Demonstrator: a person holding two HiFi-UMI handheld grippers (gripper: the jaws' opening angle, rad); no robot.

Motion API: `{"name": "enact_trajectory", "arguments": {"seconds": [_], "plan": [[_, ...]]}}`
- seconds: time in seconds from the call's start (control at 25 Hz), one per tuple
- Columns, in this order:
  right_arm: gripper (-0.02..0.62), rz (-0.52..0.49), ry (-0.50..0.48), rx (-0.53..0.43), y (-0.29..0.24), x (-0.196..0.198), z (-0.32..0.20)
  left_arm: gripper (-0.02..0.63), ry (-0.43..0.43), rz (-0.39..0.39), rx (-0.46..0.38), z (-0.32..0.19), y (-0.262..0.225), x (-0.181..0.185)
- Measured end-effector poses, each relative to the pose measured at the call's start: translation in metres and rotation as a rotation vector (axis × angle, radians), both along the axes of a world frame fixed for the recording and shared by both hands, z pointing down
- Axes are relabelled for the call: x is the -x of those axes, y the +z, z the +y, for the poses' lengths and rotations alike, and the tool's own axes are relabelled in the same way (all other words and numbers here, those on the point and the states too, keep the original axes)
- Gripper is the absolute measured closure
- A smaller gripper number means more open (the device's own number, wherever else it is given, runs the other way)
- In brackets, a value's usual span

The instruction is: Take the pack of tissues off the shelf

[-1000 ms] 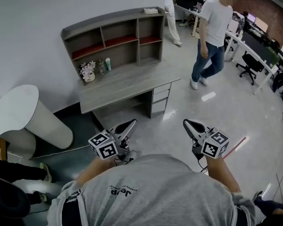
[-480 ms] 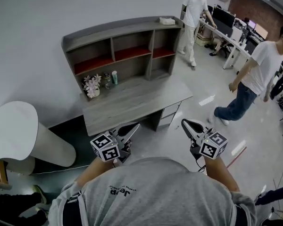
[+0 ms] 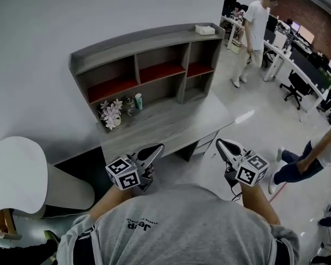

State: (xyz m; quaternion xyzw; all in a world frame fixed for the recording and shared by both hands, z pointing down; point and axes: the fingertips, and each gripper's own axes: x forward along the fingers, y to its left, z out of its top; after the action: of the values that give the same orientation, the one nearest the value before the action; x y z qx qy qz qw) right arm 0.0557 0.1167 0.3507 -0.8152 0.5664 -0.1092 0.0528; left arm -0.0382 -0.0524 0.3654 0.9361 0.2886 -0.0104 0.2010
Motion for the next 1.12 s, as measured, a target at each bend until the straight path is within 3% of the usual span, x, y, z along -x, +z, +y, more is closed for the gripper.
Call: {"name": "enact_trajectory", "arguments": {"seconds": [0.4, 0.64, 0.8, 1.12], "plan": [[0.583, -0.014, 0.004, -0.019, 0.011, -0.063, -0.005, 0.588, -0.035, -0.025, -0.006, -0.016, 0.008, -0.051], [0.583, -0.031, -0.030, -0.042, 0.024, -0.128, -0.004, 0.588, -0.095, -0.034, -0.032, -0.018, 0.014, -0.099], [0.583, -0.032, -0.078, -0.060, 0.032, -0.196, -0.001, 0.588, -0.142, -0.023, -0.039, -0.013, 0.014, -0.160], [0.583, -0.023, -0.204, -0.035, 0.026, -0.349, 0.001, 0.588, -0.234, 0.055, -0.070, 0.017, -0.023, -0.321]]}}
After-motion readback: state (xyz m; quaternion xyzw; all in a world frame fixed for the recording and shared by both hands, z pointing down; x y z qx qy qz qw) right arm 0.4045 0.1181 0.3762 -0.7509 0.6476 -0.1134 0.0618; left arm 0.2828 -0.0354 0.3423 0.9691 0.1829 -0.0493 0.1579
